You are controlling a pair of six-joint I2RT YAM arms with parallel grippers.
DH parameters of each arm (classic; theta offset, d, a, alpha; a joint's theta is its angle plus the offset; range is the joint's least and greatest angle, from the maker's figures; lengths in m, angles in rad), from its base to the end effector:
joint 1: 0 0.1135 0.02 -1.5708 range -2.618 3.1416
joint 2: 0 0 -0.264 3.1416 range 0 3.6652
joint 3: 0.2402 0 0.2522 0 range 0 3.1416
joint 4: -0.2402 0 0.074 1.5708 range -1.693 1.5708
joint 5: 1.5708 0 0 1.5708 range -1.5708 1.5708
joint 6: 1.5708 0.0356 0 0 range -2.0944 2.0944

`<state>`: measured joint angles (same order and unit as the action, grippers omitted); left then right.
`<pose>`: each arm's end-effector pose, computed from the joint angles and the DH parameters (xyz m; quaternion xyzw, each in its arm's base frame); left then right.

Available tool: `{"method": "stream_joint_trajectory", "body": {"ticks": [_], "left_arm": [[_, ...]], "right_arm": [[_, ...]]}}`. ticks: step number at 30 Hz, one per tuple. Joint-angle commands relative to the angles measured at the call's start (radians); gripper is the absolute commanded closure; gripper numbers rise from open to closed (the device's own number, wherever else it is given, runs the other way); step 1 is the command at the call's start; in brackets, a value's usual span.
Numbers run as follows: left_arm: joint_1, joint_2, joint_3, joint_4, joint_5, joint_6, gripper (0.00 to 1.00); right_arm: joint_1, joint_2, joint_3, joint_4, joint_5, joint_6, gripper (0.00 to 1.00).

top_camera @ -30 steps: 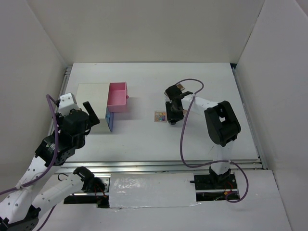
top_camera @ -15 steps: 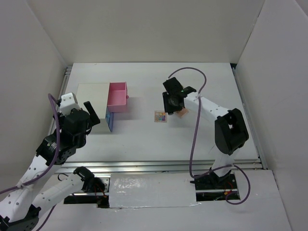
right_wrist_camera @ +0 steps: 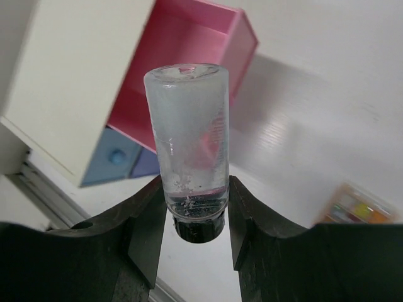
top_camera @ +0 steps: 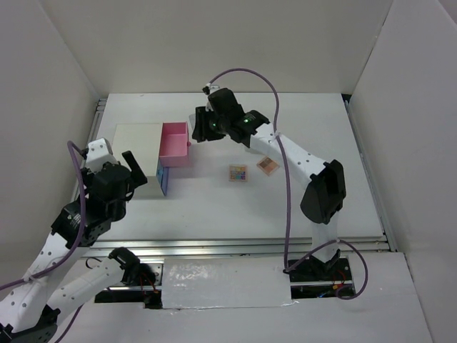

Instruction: Organize the makeup

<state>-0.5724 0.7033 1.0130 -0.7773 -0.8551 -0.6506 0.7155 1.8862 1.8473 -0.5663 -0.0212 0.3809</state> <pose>0.1159 -0.0427 0.3722 -0.2474 0.7659 0.0154 0.5932 0.3309 0.2886 0.3526 -0.1523 0.8725 0.2499 0.3913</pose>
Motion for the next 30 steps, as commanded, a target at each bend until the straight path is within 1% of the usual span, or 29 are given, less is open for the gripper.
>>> {"method": "stream_joint_trajectory", "body": {"ticks": [1,5,7,8,10,11,13,16,17,19,20,21,23,25,27,28,29,30], "left_arm": [[0.003,-0.011,0.002,0.033,-0.015,0.016,0.0],[0.003,-0.007,0.007,0.03,-0.01,0.016,0.01],[0.003,-0.011,0.006,0.032,-0.01,0.016,0.0],[0.003,-0.021,0.004,0.033,-0.01,0.017,0.01],[0.003,-0.027,0.001,0.036,-0.01,0.017,0.01],[0.003,-0.03,0.001,0.036,-0.01,0.019,0.01],[0.003,-0.03,0.002,0.036,-0.01,0.019,0.01],[0.003,-0.027,0.004,0.033,-0.01,0.019,0.01],[0.003,-0.027,0.004,0.033,-0.01,0.019,0.01],[0.003,-0.027,0.002,0.038,-0.006,0.022,0.0],[0.003,-0.028,0.002,0.038,-0.005,0.022,0.0],[0.003,-0.028,0.002,0.038,-0.005,0.022,0.01],[0.003,-0.03,0.002,0.038,-0.005,0.022,0.01],[0.003,-0.028,0.003,0.038,-0.005,0.022,0.01],[0.003,-0.028,0.002,0.039,-0.004,0.022,0.01],[0.003,-0.025,0.002,0.038,-0.005,0.022,0.01],[0.003,-0.025,0.002,0.035,-0.007,0.02,0.01],[0.003,-0.025,0.004,0.033,-0.006,0.02,0.01]], "right_arm": [[0.001,0.095,0.104,0.117,-0.109,0.14,0.67],[0.01,0.206,0.188,0.186,-0.229,0.225,0.68],[0.016,0.266,0.231,0.186,-0.238,0.236,0.67],[0.021,0.287,0.297,0.169,-0.246,0.239,0.67],[0.022,0.335,0.348,0.149,-0.27,0.254,0.65],[0.022,0.343,0.352,0.157,-0.275,0.26,0.62],[0.022,0.355,0.351,0.169,-0.29,0.265,0.61],[0.022,0.358,0.354,0.18,-0.31,0.265,0.46],[0.025,0.355,0.352,0.183,-0.31,0.263,0.37],[0.029,0.343,0.351,0.181,-0.31,0.253,0.3],[0.03,0.337,0.346,0.186,-0.31,0.25,0.2],[0.03,0.33,0.343,0.186,-0.31,0.248,0.17],[0.03,0.314,0.348,0.18,-0.303,0.239,0.14],[0.027,0.295,0.374,0.152,-0.281,0.21,0.14],[0.015,0.254,0.372,0.106,-0.225,0.164,0.13],[-0.019,0.231,0.351,0.092,-0.192,0.159,0.13],[-0.045,0.206,0.317,0.083,-0.118,0.162,0.11],[-0.071,0.179,0.278,0.082,-0.077,0.17,0.1]]}}
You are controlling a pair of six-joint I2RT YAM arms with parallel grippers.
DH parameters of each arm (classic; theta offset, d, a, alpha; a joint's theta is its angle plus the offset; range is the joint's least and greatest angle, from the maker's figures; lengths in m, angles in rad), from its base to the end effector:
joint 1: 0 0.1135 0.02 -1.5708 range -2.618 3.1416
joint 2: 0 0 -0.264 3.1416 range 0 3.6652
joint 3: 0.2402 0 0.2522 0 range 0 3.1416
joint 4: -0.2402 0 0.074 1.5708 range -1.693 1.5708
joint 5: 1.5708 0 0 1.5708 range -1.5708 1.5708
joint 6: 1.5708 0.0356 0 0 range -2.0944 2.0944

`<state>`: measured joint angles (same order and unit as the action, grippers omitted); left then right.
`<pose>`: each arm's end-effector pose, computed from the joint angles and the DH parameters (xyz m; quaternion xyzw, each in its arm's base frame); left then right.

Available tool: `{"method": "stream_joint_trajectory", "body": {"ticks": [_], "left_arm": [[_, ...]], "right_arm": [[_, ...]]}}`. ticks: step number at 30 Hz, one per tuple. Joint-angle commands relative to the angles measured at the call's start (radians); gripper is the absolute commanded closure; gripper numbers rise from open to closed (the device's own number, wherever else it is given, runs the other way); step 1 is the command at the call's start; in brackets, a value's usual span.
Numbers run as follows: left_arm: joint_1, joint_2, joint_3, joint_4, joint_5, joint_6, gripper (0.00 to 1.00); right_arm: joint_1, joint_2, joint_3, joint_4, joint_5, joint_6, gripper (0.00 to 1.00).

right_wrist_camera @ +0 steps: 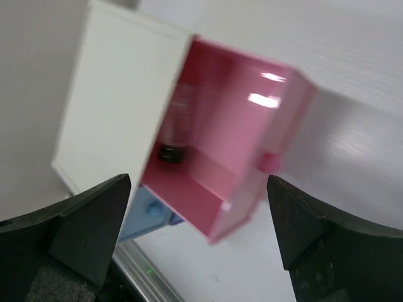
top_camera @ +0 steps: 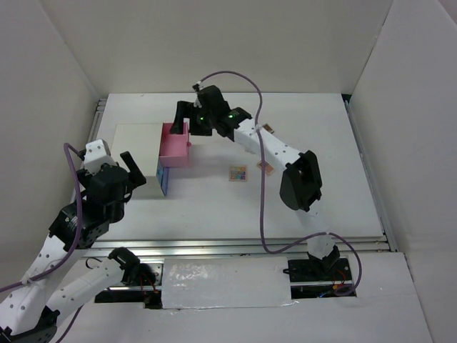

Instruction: Organize the makeup

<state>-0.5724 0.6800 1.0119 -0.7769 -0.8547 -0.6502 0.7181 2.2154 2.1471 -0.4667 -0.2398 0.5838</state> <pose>0.1109 -0.0395 0.3741 -0.2509 0.7605 0.0083 0.5989 0.3864 0.3488 0.3123 -0.1170 0.8567 0.3805 0.3280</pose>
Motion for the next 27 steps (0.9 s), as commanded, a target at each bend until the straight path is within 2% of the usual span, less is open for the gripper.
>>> {"method": "stream_joint_trajectory", "body": {"ticks": [1,2,4,5,8,9,10,11,13,14,17,19,21,27], "left_arm": [[0.003,-0.007,0.005,0.033,-0.004,0.02,0.01],[0.003,-0.008,0.005,0.036,-0.001,0.021,0.01],[0.003,-0.016,0.002,0.042,0.005,0.024,0.01],[0.005,-0.019,0.002,0.047,0.009,0.029,0.0],[0.003,-0.019,0.001,0.048,0.014,0.03,0.0],[0.003,-0.016,0.002,0.047,0.013,0.029,0.0],[0.003,-0.014,0.002,0.045,0.011,0.027,0.01],[0.003,-0.013,0.002,0.044,0.011,0.027,0.01],[0.003,-0.013,-0.001,0.047,0.013,0.029,0.01],[0.003,-0.011,-0.001,0.05,0.017,0.03,0.01],[0.003,-0.007,-0.001,0.051,0.02,0.034,0.01],[0.003,0.0,0.001,0.048,0.02,0.034,0.0],[0.003,-0.002,-0.001,0.051,0.019,0.034,0.01],[0.003,0.007,-0.004,0.056,0.02,0.037,0.01]], "right_arm": [[-0.124,-0.199,-0.108,-0.02,0.193,-0.015,0.01],[-0.147,-0.218,-0.145,-0.041,0.314,-0.006,0.0],[-0.195,-0.243,-0.213,-0.09,0.422,0.005,0.0],[-0.204,-0.241,-0.242,-0.108,0.544,-0.001,0.0],[-0.235,-0.198,-0.25,-0.182,0.608,-0.073,0.0],[-0.239,-0.191,-0.253,-0.196,0.609,-0.161,0.0],[-0.247,-0.189,-0.265,-0.19,0.602,-0.22,0.01],[-0.249,-0.218,-0.342,-0.155,0.549,-0.36,0.01],[-0.259,-0.269,-0.438,-0.037,0.496,-0.476,0.01],[-0.291,-0.319,-0.51,-0.006,0.358,-0.589,0.0],[-0.362,-0.365,-0.561,0.006,0.217,-0.793,0.0],[-0.409,-0.334,-0.526,-0.065,0.159,-0.92,0.0],[-0.433,-0.269,-0.456,-0.165,0.166,-0.978,0.0],[-0.493,-0.194,-0.395,-0.233,0.102,-1.039,0.01]]}}
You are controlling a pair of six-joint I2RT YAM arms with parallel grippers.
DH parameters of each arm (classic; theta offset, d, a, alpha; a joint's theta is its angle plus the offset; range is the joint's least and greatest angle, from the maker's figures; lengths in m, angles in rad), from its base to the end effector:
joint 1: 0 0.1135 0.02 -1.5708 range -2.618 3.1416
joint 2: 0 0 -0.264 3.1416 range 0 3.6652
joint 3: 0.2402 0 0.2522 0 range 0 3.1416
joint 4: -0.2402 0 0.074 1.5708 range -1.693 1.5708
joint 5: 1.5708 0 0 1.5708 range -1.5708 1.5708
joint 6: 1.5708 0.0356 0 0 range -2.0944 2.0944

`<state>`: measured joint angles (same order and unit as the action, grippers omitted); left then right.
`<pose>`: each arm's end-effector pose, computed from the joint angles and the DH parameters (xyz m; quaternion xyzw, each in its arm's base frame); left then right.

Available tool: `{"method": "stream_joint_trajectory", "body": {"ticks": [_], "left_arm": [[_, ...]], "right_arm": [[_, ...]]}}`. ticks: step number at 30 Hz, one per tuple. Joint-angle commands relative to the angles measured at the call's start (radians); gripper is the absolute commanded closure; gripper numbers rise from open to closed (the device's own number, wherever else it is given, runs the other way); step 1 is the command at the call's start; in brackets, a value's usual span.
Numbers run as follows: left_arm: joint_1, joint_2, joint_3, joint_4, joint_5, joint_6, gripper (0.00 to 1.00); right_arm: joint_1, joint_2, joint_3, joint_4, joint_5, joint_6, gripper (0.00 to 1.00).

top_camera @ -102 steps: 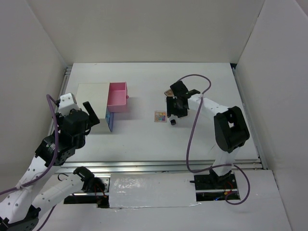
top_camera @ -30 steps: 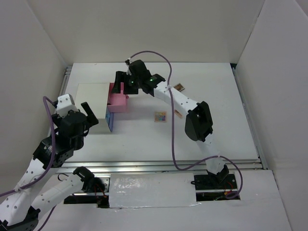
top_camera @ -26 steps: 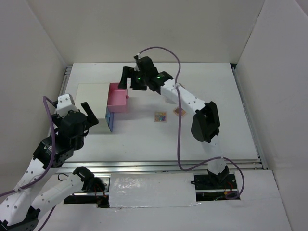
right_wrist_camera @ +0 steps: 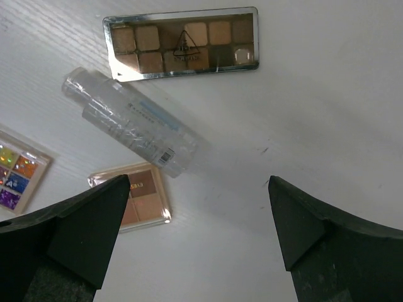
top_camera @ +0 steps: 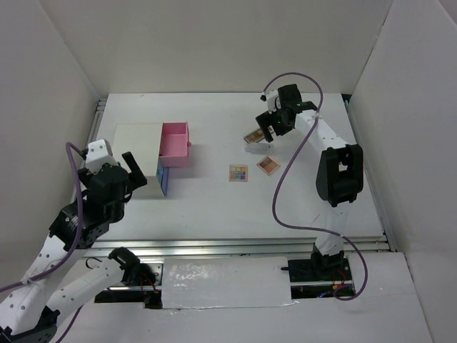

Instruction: Organize the makeup

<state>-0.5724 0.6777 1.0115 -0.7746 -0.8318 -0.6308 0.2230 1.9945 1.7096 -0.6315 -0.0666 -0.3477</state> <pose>0.1107 -0.0400 0.3742 -0.2388 0.7659 0.0041 0.5969 0.4356 0.1012 0.2560 -0.2767 0.9051 0.0114 0.3226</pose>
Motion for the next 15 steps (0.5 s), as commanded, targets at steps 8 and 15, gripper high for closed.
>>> {"method": "stream_joint_trajectory", "body": {"ticks": [8,15], "left_arm": [[0.003,0.026,-0.002,0.051,-0.003,0.019,0.01],[0.003,0.028,-0.002,0.046,-0.007,0.019,0.0]], "right_arm": [[0.013,0.105,0.061,-0.131,-0.246,-0.128,0.03],[0.03,0.254,0.254,-0.204,-0.184,-0.1,0.07]]}}
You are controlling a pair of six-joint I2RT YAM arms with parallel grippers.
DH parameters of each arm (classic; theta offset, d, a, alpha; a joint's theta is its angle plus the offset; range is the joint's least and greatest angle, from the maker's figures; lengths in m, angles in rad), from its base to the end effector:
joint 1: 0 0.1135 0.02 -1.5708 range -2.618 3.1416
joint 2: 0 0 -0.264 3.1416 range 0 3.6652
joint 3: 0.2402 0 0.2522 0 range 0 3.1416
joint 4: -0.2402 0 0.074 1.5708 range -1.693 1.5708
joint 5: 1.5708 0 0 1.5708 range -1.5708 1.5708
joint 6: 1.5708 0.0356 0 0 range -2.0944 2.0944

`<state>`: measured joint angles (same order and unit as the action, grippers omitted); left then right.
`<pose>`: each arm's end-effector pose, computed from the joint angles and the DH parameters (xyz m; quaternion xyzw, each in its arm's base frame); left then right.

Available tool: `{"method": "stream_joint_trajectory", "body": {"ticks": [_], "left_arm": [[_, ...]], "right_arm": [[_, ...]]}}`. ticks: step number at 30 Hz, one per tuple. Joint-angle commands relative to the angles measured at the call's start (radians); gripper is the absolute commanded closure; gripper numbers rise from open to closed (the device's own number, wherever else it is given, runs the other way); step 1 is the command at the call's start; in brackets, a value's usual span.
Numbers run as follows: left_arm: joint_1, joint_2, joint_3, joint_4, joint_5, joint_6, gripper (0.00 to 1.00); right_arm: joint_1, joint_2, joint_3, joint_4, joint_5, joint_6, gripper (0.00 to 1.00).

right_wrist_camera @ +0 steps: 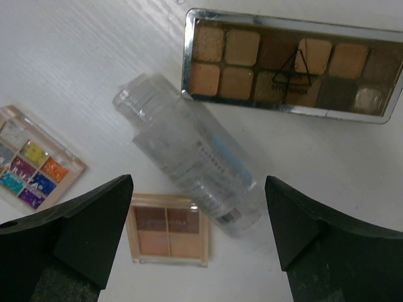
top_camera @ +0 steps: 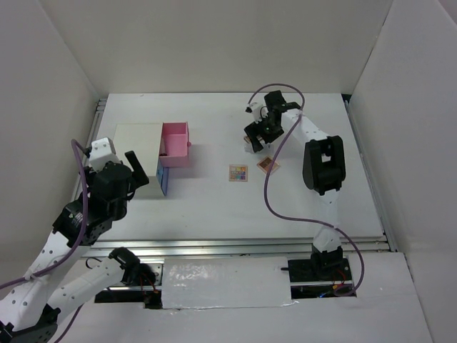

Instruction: Organize the makeup

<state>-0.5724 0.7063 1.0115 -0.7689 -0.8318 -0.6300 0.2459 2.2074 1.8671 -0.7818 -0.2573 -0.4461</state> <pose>0.1171 -0.0442 0.3719 -0.2347 0.7717 0.0114 0.5910 0.4584 0.1244 0.2029 -0.3548 0.8999 0.1024 0.2320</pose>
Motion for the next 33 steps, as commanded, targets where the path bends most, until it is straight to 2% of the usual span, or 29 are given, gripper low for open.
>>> {"method": "stream_joint_trajectory", "body": {"ticks": [1,5,11,14,21,33], "left_arm": [[0.003,-0.002,-0.002,0.042,-0.009,0.018,0.01],[0.003,-0.001,-0.001,0.04,-0.012,0.016,0.01],[0.003,0.004,-0.001,0.042,-0.012,0.019,0.01],[0.003,0.004,-0.001,0.042,-0.01,0.021,0.01],[0.002,0.005,0.001,0.045,-0.009,0.023,0.01],[0.003,0.004,-0.004,0.049,0.0,0.032,0.01]], "right_arm": [[0.013,0.054,0.112,-0.071,0.024,-0.002,0.07],[0.027,0.087,0.139,-0.093,0.03,-0.011,0.11],[0.039,0.089,0.119,-0.094,0.035,-0.017,0.26],[0.049,0.087,0.112,-0.096,0.05,-0.023,0.29],[0.078,0.13,0.165,-0.161,0.121,-0.034,0.28],[0.095,0.175,0.234,-0.246,0.142,-0.045,0.23]]}}
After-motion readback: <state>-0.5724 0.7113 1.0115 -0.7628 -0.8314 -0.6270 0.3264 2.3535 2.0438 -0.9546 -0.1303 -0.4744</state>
